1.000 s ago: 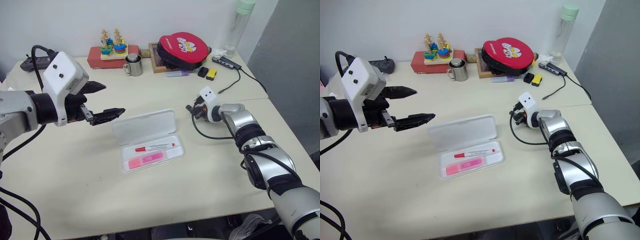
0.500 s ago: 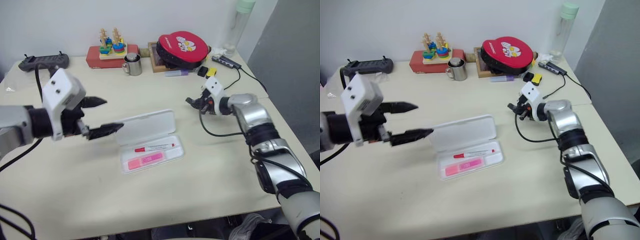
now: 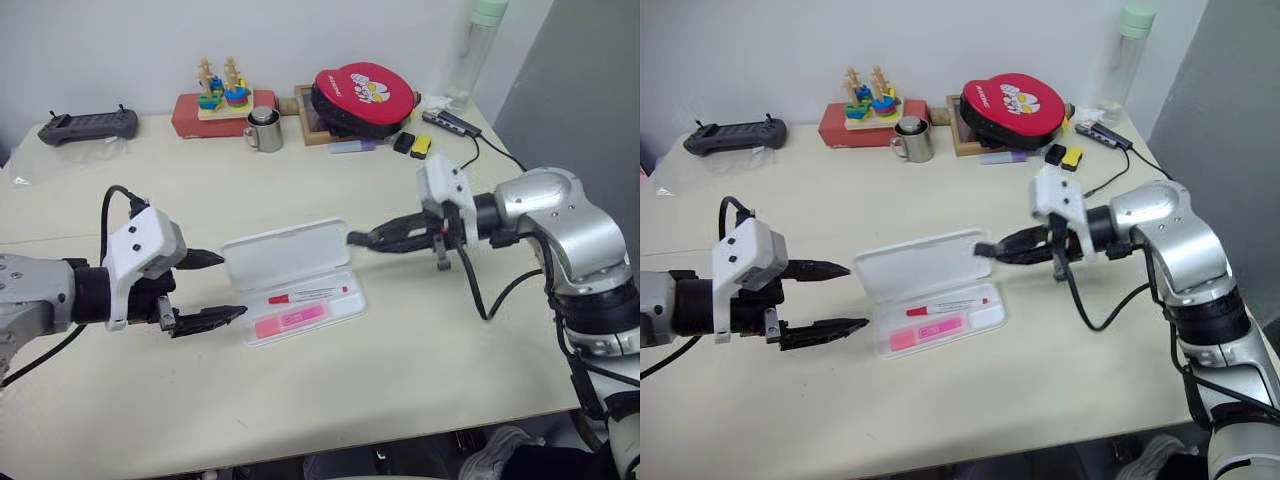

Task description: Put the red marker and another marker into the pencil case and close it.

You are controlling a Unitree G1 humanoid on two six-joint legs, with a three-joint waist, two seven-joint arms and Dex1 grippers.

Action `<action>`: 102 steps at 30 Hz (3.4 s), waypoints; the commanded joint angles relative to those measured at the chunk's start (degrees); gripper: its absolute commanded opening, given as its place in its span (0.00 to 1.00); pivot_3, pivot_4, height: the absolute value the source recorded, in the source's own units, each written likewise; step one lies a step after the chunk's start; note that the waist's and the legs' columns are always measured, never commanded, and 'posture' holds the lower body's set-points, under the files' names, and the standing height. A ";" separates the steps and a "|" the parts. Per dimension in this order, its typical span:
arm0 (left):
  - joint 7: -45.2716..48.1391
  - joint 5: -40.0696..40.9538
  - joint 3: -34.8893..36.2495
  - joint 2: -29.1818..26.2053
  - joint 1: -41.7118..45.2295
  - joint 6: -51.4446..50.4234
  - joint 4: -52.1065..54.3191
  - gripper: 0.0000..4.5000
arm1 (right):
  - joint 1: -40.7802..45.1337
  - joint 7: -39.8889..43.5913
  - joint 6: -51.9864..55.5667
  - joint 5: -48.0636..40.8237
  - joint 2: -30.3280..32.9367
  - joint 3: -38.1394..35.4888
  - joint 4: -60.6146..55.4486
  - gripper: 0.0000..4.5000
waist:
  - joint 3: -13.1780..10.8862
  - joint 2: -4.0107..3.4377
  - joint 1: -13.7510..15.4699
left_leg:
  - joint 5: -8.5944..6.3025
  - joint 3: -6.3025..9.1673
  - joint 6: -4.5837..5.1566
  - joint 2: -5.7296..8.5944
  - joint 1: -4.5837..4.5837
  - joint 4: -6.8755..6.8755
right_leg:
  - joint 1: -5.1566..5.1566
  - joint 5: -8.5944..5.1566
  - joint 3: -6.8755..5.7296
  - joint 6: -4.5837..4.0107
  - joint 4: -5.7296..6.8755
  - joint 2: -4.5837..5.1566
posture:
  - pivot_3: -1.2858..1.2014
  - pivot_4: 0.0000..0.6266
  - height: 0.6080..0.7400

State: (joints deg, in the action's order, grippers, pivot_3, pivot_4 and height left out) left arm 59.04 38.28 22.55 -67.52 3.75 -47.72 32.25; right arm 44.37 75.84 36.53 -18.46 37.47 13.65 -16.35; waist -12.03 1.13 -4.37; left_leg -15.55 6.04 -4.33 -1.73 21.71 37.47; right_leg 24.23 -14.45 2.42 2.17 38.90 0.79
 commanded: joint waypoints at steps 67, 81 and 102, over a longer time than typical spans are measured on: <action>-4.35 7.31 9.97 3.49 3.36 -8.20 -3.48 1.00 | 0.90 -4.02 -11.70 9.16 -4.69 3.56 10.77 1.00 | -0.01 0.00 0.97 | 0.00 0.01 0.00 0.02 0.08 0.32 | -0.03 0.04 0.00 -0.04 0.06 0.00 | 0.52 0.24 1.00; -10.90 5.03 12.47 4.84 1.49 -7.31 -5.56 1.00 | 2.76 -6.02 -13.32 9.70 -3.96 2.37 15.40 0.55 | -0.01 0.00 1.02 | 0.00 -0.01 0.00 0.02 0.07 0.33 | -0.02 0.06 0.02 -0.07 0.06 0.00 | 0.52 0.24 1.00; -4.23 -8.24 -10.81 7.68 17.24 11.18 -28.13 0.92 | -0.24 -5.71 -9.92 7.18 -1.24 1.65 7.98 0.04 | -0.01 0.00 1.19 | 0.00 -0.03 0.00 0.03 0.09 0.33 | -0.02 0.09 0.01 -0.11 0.05 0.00 | 0.52 0.24 1.00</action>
State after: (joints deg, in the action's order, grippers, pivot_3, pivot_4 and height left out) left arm 52.86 31.86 12.54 -59.96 19.46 -40.07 6.02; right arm 44.12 70.30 26.25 -10.31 35.34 16.86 -6.13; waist -12.04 1.14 -3.18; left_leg -15.55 6.02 -4.33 -1.70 21.82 37.80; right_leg 24.21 -14.36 2.43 2.06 38.96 0.80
